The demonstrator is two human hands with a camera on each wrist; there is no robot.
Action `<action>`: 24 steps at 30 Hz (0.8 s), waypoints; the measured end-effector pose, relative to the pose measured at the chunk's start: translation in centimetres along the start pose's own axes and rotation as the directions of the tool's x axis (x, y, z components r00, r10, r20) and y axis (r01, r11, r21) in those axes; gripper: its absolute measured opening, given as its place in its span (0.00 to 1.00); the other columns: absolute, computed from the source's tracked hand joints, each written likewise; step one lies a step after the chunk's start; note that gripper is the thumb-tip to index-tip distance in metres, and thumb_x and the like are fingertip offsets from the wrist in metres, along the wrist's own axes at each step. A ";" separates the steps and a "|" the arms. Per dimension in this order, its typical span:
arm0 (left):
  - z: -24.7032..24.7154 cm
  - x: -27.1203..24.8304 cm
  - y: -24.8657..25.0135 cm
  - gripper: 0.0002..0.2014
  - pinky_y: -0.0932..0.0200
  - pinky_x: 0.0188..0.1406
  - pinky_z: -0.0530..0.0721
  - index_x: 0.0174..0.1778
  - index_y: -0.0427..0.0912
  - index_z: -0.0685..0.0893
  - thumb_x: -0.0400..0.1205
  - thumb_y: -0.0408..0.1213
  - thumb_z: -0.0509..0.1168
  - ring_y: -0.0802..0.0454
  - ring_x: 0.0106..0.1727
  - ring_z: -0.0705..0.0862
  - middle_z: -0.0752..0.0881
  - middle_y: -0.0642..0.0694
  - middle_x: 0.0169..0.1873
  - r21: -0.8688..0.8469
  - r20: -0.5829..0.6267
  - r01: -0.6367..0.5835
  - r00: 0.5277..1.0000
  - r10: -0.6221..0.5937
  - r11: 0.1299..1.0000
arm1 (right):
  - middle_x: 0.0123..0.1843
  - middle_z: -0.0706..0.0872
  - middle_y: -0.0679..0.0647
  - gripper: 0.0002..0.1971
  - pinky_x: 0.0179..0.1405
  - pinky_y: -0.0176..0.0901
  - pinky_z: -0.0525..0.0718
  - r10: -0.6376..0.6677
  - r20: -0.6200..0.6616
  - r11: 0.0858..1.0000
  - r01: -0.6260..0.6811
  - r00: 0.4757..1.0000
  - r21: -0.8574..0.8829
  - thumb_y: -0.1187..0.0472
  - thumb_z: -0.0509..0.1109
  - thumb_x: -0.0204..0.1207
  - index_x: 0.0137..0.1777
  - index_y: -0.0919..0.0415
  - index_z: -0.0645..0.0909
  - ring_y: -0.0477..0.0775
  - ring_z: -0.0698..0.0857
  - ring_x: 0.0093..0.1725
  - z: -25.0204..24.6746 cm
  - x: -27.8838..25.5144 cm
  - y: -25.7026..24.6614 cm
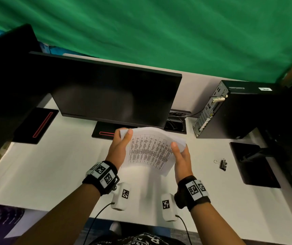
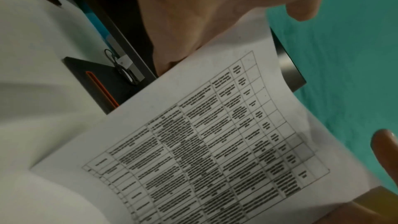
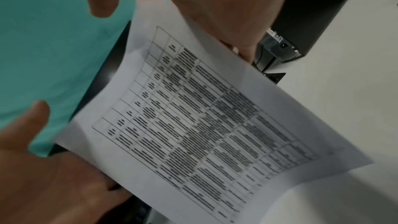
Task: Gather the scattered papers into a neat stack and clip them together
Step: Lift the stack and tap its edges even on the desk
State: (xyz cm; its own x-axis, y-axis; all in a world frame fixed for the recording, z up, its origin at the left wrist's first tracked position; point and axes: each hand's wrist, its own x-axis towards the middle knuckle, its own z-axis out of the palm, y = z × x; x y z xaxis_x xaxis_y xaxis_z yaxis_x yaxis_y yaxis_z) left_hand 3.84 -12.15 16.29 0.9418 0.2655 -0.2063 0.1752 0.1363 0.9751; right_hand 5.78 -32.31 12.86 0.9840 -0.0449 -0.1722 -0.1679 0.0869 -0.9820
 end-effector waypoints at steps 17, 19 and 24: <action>0.5 1.9 0.6 0.19 0.56 0.37 0.79 0.54 0.42 0.79 0.85 0.55 0.55 0.48 0.39 0.84 0.84 0.44 0.37 0.073 -0.135 0.089 0.988 -0.078 0.993 | 0.47 0.90 0.60 0.18 0.50 0.52 0.85 0.101 -0.203 0.992 -0.113 0.974 -0.049 0.40 0.64 0.79 0.46 0.55 0.85 0.63 0.88 0.51 1.2 2.0 -1.9; 0.4 2.0 0.7 0.19 0.57 0.36 0.79 0.54 0.43 0.79 0.85 0.55 0.55 0.49 0.38 0.84 0.83 0.45 0.36 0.080 -0.132 0.096 0.988 -0.084 0.992 | 0.47 0.90 0.60 0.18 0.48 0.52 0.85 0.098 -0.206 0.992 -0.111 0.974 -0.056 0.41 0.63 0.80 0.47 0.55 0.84 0.62 0.88 0.50 1.2 1.9 -1.8; 0.5 2.2 0.9 0.18 0.56 0.37 0.77 0.53 0.43 0.79 0.85 0.55 0.55 0.50 0.38 0.83 0.83 0.46 0.35 0.082 -0.137 0.103 0.986 -0.091 0.991 | 0.48 0.90 0.60 0.23 0.54 0.58 0.86 0.088 -0.202 0.992 -0.103 0.976 -0.068 0.34 0.64 0.75 0.44 0.55 0.84 0.62 0.88 0.50 1.3 2.0 -1.7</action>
State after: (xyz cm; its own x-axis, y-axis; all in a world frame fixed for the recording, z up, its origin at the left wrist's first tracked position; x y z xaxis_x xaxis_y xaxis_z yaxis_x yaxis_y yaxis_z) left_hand 6.17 -11.95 16.72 0.8737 0.3803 -0.3033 0.2938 0.0843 0.9521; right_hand 8.09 -31.22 14.27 0.9333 -0.2370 -0.2696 -0.2720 0.0234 -0.9620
